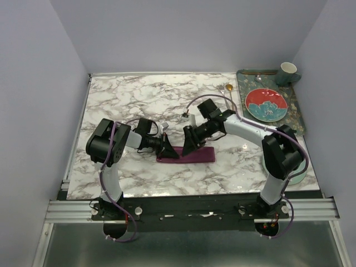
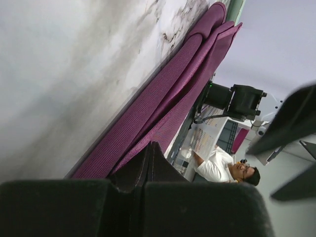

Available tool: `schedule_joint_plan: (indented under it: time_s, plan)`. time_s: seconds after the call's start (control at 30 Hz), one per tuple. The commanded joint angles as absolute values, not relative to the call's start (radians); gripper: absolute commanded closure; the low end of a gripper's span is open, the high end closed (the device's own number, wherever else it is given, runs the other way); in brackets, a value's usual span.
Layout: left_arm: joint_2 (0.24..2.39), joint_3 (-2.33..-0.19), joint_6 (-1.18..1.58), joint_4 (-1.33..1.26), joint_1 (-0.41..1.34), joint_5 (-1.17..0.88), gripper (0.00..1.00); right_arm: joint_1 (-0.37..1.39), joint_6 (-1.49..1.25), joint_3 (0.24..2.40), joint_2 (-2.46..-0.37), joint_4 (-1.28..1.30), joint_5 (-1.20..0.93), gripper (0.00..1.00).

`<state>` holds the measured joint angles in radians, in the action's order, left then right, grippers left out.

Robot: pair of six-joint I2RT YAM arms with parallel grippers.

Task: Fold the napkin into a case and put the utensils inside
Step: Smooth out the smaller rectangle-folded napkin at the center of the board.

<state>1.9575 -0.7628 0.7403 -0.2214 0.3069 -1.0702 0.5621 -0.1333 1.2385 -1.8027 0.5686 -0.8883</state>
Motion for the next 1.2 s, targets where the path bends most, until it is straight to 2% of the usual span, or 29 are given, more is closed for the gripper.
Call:
schedule_joint_plan:
  time_s: [0.0, 0.27, 0.6, 0.83, 1.03, 1.17]
  plan:
    - [2.014, -0.753, 0.718, -0.183, 0.295, -0.939, 1.00, 0.666, -0.216, 1.226, -1.857, 0.491, -0.960, 0.45]
    - [2.019, -0.755, 0.721, -0.183, 0.290, -0.939, 1.00, 0.678, -0.265, 1.181, -2.026, 0.387, -0.922, 0.45]
    - [2.034, -0.746, 0.707, -0.169, 0.258, -0.943, 1.00, 0.588, -0.198, 1.069, -2.071, 0.360, -0.891, 0.47]
    - [2.051, -0.752, 0.695, -0.164, 0.245, -0.954, 1.00, 0.457, -0.160, 0.997, -2.069, 0.390, -1.035, 0.48]
    - [2.048, -0.759, 0.681, -0.149, 0.245, -0.956, 1.00, 0.457, -0.161, 1.019, -1.976, 0.393, -1.193, 0.49]
    - [2.045, -0.759, 0.678, -0.147, 0.247, -0.957, 1.00, 0.482, -0.279, 1.069, -1.907, 0.302, -1.233, 0.47]
